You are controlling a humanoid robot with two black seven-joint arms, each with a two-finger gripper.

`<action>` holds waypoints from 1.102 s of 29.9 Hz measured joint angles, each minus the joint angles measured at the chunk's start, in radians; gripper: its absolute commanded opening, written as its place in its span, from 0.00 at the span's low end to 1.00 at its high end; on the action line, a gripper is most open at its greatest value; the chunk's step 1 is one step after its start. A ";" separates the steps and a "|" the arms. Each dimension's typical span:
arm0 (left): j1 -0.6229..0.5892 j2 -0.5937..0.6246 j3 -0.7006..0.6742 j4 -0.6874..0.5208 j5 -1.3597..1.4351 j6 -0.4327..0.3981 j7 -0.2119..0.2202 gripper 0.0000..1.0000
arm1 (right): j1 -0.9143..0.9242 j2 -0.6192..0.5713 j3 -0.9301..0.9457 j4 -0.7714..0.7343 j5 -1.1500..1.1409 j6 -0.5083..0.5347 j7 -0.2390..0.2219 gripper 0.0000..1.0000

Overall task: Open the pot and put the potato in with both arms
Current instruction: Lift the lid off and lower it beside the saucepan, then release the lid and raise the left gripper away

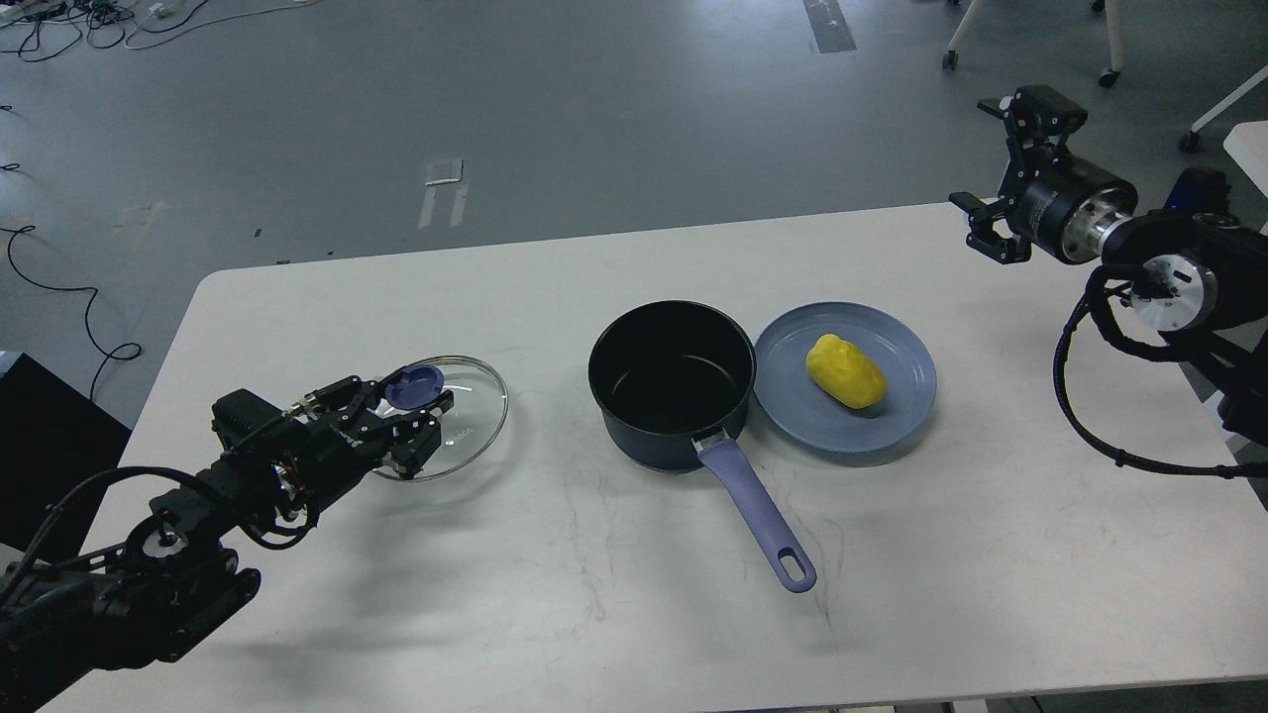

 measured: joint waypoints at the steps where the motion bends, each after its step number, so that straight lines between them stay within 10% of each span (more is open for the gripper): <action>1: 0.006 0.000 0.001 0.001 0.000 0.000 0.000 0.46 | -0.001 0.000 0.000 0.000 0.000 0.000 0.000 1.00; 8: 0.020 -0.002 0.001 0.003 0.000 0.000 0.000 0.67 | -0.008 0.000 0.000 0.000 0.000 -0.001 0.001 1.00; 12: 0.022 -0.006 0.001 0.003 -0.001 0.000 0.000 0.96 | -0.009 0.000 0.001 0.000 0.001 -0.001 0.001 1.00; 28: -0.164 0.042 -0.002 -0.030 -0.352 -0.008 0.000 0.98 | 0.020 -0.065 0.003 0.083 -0.003 0.010 0.001 1.00; 33: -0.357 0.025 -0.014 -0.060 -0.737 -0.187 0.000 0.98 | 0.029 -0.088 0.001 0.118 -0.031 0.010 0.002 1.00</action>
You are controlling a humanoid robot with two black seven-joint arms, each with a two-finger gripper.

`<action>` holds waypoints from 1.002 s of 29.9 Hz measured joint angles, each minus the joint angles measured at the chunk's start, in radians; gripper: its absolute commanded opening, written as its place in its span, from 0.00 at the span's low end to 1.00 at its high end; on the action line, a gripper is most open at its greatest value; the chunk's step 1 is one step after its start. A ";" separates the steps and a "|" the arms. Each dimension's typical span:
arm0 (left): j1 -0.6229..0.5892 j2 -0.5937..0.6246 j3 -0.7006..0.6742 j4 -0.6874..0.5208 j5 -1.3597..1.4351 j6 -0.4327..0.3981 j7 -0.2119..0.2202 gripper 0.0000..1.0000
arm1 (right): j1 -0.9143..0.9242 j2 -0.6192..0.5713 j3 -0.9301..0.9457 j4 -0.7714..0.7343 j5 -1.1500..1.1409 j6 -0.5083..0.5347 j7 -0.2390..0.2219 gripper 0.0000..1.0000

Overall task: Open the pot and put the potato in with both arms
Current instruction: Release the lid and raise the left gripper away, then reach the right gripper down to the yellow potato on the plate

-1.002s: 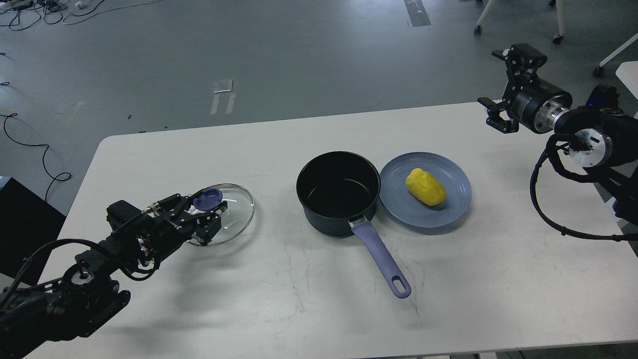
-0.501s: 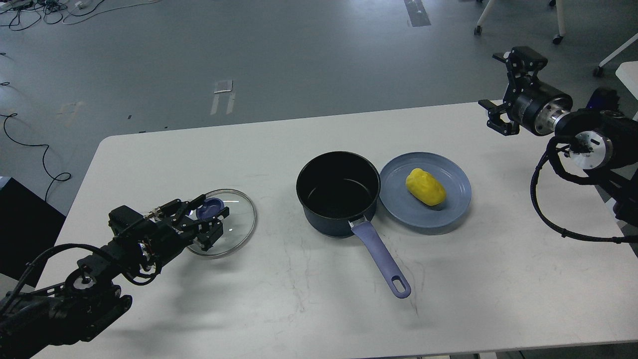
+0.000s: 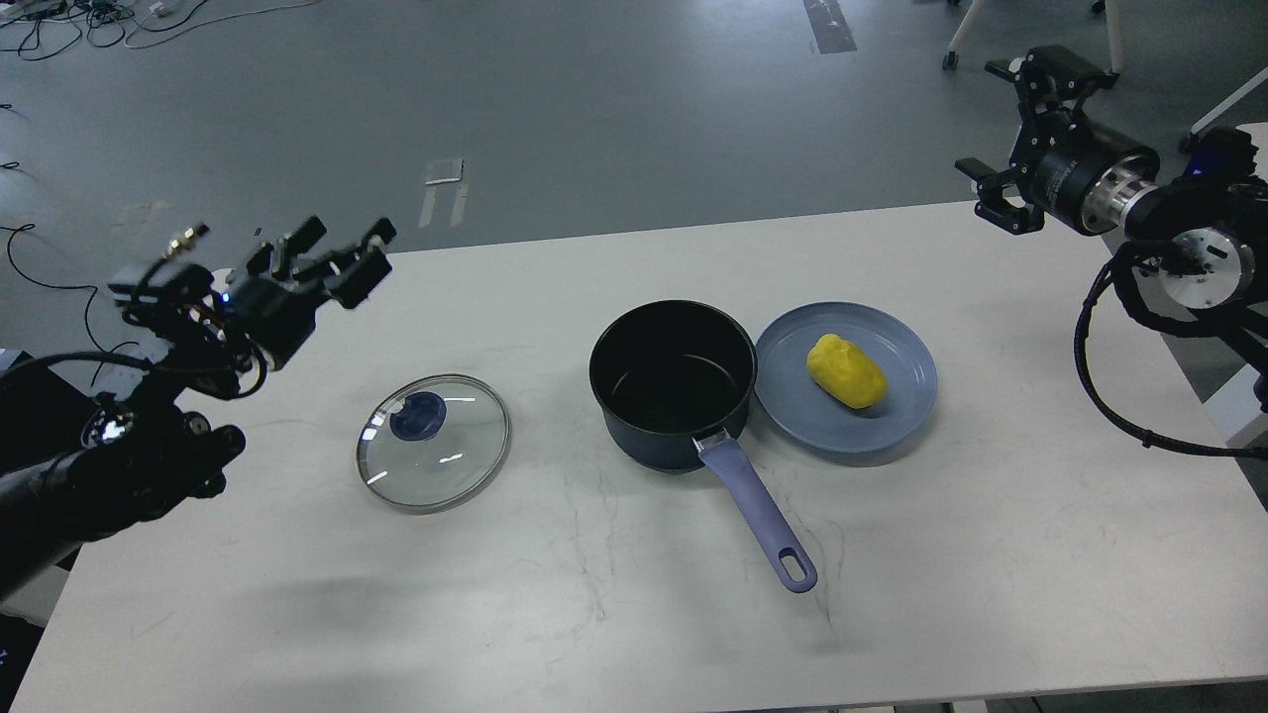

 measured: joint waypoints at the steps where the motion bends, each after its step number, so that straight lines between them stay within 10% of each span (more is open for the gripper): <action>1: -0.027 -0.010 0.000 -0.002 -0.077 -0.036 0.000 0.98 | 0.001 -0.001 -0.001 0.001 -0.013 0.000 0.000 1.00; 7: -0.141 -0.088 -0.017 0.005 -0.511 -0.343 0.005 0.98 | 0.001 0.000 -0.001 0.011 -0.056 0.000 0.009 1.00; 10: -0.132 -0.120 -0.091 0.007 -0.720 -0.450 0.104 0.98 | 0.000 0.000 -0.001 0.012 -0.058 0.000 0.012 1.00; 20: 0.064 -0.178 -0.363 -0.003 -0.950 -0.613 0.344 0.98 | -0.007 -0.001 -0.040 0.013 -0.058 0.000 0.012 1.00; 30: 0.092 -0.172 -0.405 -0.008 -0.953 -0.642 0.378 0.98 | 0.019 0.001 -0.055 0.013 -0.194 0.000 0.024 1.00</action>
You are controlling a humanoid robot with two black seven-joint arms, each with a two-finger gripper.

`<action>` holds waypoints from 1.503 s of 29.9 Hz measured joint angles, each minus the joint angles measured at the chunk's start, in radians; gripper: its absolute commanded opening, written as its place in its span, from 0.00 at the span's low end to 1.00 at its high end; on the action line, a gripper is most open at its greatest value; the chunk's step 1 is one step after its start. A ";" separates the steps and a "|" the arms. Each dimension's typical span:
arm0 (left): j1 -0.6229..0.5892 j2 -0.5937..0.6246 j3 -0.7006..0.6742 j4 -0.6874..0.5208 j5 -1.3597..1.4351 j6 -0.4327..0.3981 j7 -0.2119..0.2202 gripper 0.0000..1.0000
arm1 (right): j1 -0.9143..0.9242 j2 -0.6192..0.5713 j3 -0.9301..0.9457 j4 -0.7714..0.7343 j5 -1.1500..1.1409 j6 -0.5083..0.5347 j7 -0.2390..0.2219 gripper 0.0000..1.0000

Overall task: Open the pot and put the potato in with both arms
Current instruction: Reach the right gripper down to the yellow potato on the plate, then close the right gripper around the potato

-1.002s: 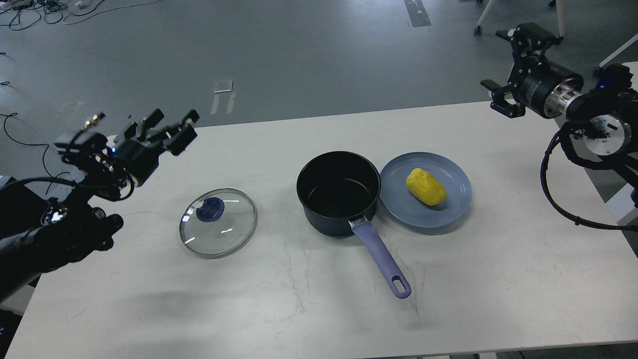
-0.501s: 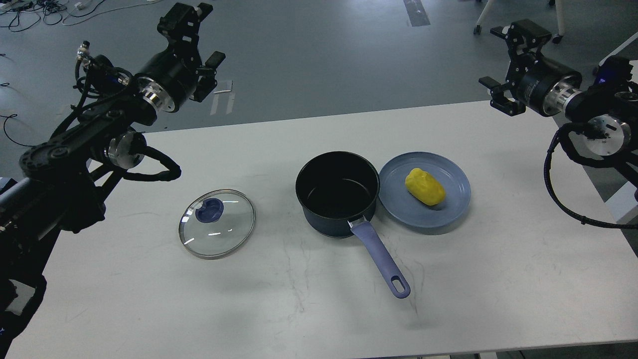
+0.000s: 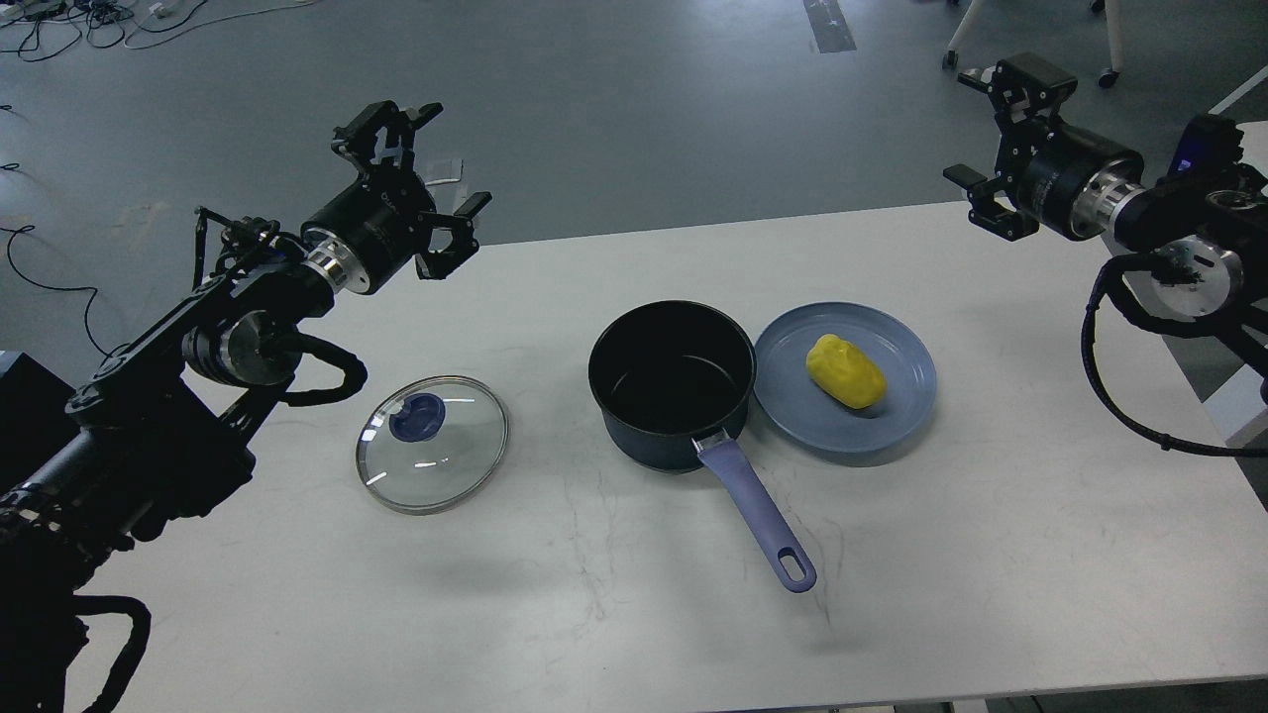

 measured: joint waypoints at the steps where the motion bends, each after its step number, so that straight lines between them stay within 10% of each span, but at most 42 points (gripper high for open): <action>1: 0.000 0.001 -0.001 0.000 0.000 -0.005 0.000 0.98 | 0.009 -0.001 -0.016 0.001 -0.060 0.000 0.008 1.00; 14: 0.007 0.000 0.001 0.000 0.001 -0.020 -0.011 0.98 | 0.132 -0.109 -0.314 0.076 -0.827 -0.051 0.257 1.00; 45: 0.016 0.012 0.001 0.000 0.006 0.008 -0.059 0.98 | 0.107 0.108 -0.684 -0.065 -1.000 -0.195 0.294 0.87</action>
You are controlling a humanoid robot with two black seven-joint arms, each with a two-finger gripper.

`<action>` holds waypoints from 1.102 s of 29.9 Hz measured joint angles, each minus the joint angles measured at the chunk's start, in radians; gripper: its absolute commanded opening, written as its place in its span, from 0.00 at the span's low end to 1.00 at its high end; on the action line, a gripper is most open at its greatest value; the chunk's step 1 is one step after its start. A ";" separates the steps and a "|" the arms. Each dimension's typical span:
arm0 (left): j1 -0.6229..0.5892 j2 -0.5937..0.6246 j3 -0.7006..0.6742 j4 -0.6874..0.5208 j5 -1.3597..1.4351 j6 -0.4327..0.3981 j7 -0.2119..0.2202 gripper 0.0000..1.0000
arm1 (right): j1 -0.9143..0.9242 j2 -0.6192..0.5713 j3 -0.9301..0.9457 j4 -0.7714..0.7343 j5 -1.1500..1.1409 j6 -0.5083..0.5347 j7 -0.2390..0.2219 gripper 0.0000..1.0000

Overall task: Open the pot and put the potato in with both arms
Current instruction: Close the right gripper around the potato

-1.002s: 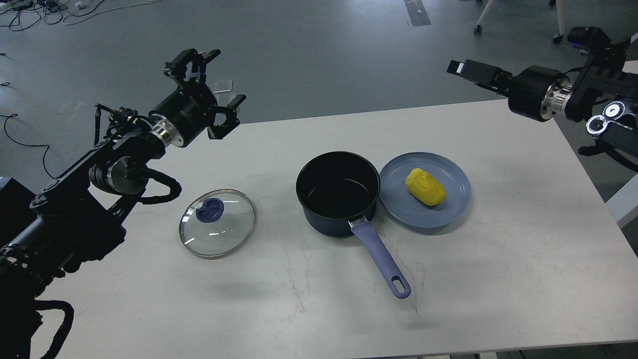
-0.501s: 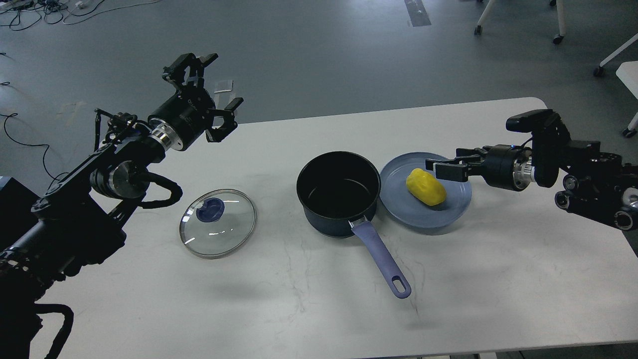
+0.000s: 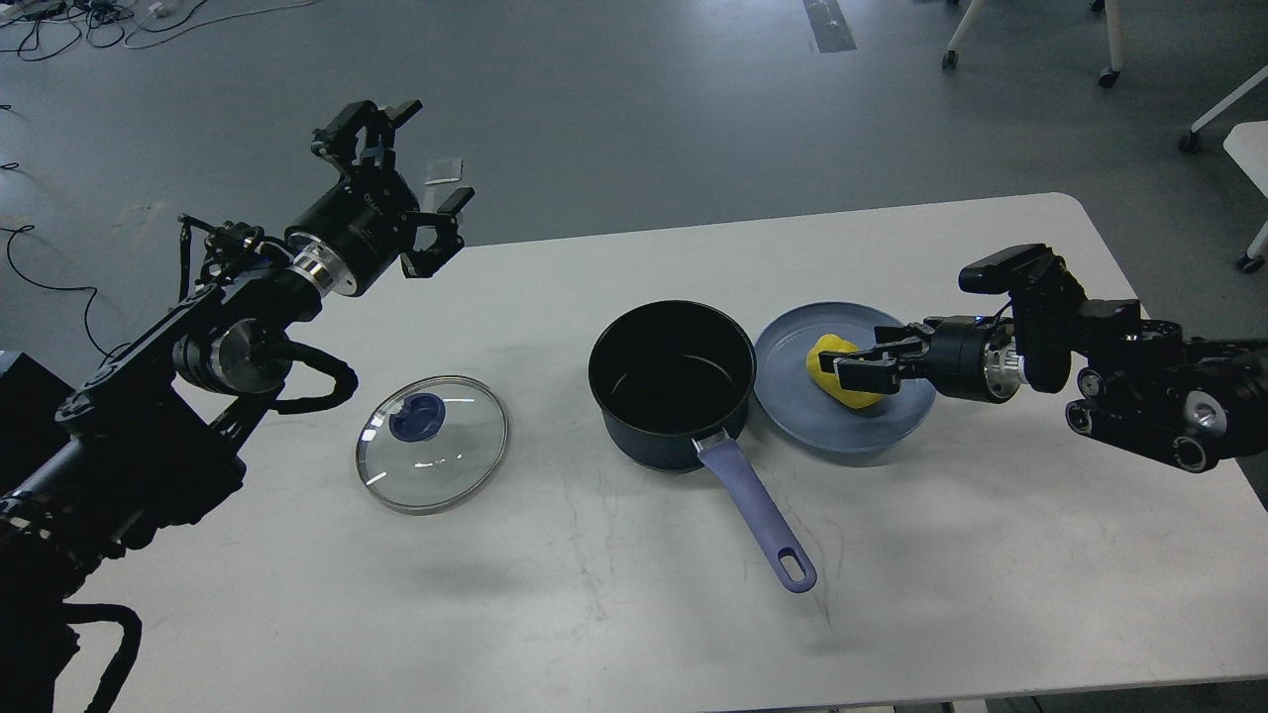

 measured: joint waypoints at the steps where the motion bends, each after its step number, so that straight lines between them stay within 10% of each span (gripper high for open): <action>1: 0.000 0.002 0.000 0.000 0.000 0.002 -0.002 0.98 | 0.000 0.005 0.000 -0.007 -0.004 0.000 0.001 0.87; 17: 0.003 0.018 0.000 0.000 0.000 0.011 -0.005 0.98 | 0.000 0.063 -0.061 -0.064 -0.010 0.000 0.003 0.69; 25: 0.003 0.019 0.001 0.000 0.005 0.011 -0.005 0.98 | -0.001 0.085 -0.074 -0.102 -0.010 -0.011 0.012 0.28; 33: 0.003 0.017 0.006 0.000 0.009 0.024 -0.005 0.98 | -0.001 0.100 -0.102 -0.134 -0.010 -0.027 0.015 0.16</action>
